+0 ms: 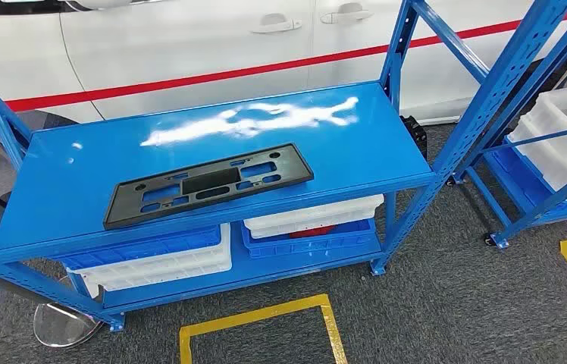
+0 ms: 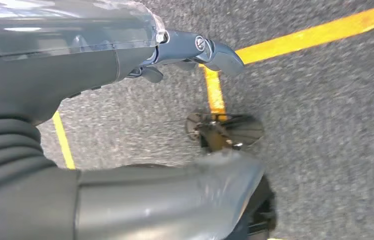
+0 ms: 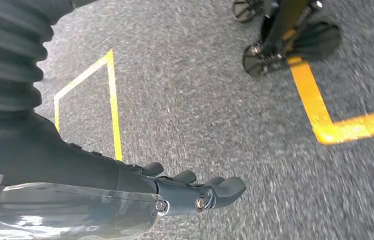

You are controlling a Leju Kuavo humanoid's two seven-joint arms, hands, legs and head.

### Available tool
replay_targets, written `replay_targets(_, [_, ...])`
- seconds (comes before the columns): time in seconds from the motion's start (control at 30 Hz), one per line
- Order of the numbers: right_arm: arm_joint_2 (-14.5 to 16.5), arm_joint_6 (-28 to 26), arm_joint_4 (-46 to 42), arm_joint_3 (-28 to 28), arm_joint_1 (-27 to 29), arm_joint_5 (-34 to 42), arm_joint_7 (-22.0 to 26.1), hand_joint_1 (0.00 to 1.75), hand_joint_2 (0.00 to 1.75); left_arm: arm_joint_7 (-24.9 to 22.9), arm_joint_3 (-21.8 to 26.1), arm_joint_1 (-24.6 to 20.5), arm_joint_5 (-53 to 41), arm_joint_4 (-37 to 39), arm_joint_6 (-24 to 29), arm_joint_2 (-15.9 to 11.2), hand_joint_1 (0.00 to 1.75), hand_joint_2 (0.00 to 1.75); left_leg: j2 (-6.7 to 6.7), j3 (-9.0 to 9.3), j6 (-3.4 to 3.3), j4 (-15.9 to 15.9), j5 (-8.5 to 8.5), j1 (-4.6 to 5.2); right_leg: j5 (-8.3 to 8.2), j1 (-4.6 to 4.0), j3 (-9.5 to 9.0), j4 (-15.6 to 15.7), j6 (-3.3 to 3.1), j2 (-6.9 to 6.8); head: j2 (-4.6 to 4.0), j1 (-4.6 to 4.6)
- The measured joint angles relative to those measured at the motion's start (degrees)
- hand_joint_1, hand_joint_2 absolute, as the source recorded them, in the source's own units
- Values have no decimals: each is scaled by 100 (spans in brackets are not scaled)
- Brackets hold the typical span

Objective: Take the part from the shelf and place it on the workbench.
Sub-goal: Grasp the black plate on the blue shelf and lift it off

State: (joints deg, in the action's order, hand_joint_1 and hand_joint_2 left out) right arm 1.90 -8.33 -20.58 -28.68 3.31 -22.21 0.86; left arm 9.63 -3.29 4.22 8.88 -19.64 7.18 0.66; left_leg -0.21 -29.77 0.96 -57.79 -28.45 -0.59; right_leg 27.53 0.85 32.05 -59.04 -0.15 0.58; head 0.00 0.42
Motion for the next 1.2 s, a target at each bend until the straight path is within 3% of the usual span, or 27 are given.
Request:
replay_targets(0.03, [4,-18,8,-76,-13,-53,10,0,58,26,-11,-13,25,11,21,0,0,0,0,0,0,0,0,0,0,0,0,0,0,0,0,1])
replay_targets(0.07, [8,-37,16,-154,-27,-107,19,0,87,53,-21,-25,50,22,42,0,0,0,0,0,0,0,0,0,0,0,0,0,0,0,0,1])
replay_targets(0.13, [26,-103,49,-470,-84,-317,77,0,175,161,-60,-73,145,70,124,0,0,0,0,0,0,0,0,0,0,0,0,0,0,0,0,2])
replay_targets(0.4, [54,-81,-335,-1384,-261,-712,912,0,175,665,-183,-239,461,258,374,0,0,0,-1,0,-1,-1,1,2,-1,3,-3,0,2,0,0,1])
replay_targets(0.97, [357,458,-3520,-1489,-268,-3,1957,0,175,1260,-255,-387,737,476,493,0,0,0,-1,-1,-5,-8,3,3,-4,3,-2,0,6,-1,0,1])
replay_targets(1.2, [482,724,-4924,-1292,-146,296,2316,0,175,1417,-279,-436,806,537,493,0,0,0,-1,-4,-5,-9,3,3,-4,3,-2,0,6,-2,0,1])
